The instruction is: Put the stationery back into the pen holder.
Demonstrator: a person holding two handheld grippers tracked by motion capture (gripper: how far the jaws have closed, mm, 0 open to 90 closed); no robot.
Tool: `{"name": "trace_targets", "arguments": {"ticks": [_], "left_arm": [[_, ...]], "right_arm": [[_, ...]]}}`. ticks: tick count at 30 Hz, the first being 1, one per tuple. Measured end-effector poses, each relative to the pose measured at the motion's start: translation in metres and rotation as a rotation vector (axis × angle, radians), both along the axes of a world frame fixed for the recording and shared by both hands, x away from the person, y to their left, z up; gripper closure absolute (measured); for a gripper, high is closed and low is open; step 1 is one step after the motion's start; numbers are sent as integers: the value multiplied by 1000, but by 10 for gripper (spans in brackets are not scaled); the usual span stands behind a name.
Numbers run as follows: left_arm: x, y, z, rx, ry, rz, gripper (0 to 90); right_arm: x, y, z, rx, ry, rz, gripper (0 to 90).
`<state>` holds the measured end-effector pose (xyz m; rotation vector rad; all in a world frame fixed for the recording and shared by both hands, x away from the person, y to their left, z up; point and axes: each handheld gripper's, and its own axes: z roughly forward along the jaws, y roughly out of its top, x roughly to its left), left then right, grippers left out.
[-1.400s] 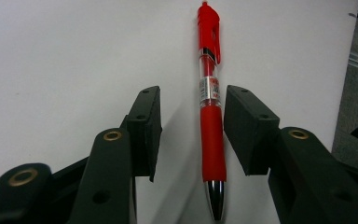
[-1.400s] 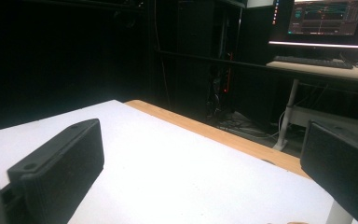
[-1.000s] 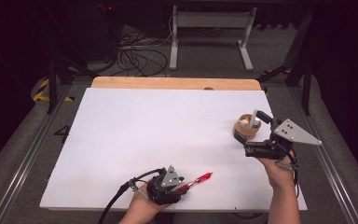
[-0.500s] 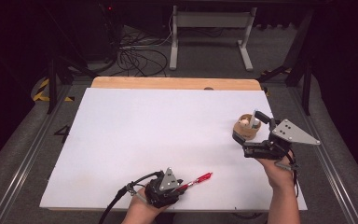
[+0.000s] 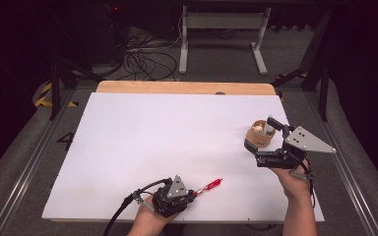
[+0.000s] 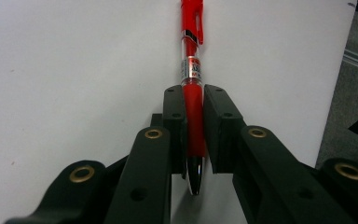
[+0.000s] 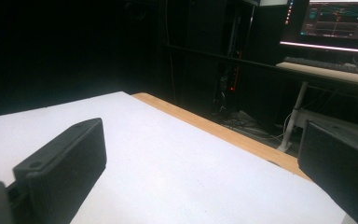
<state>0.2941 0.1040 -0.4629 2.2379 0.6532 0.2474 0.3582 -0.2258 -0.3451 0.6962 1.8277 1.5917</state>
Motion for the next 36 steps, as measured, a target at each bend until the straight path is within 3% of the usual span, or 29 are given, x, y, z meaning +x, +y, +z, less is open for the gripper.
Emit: {"name": "trace_targets", "arguments": {"ticks": [8,13,20,29,36], "left_arm": [[6,6,12,-65,-5,23,803],[10,8,21,-84,-25,28,802],[15,9,31,-122,-26,29,802],[23,10,44,-139,-41,30,802],[28,6,53,-145,-56,28,802]], "right_arm": [[-1,2,0,-15,-12,9,37],[0,3,-1,-30,-11,23,52],[-1,6,-2,-63,-15,58,126],[-1,12,-3,-88,-11,102,160],[-2,22,-5,-142,-24,157,181]]}}
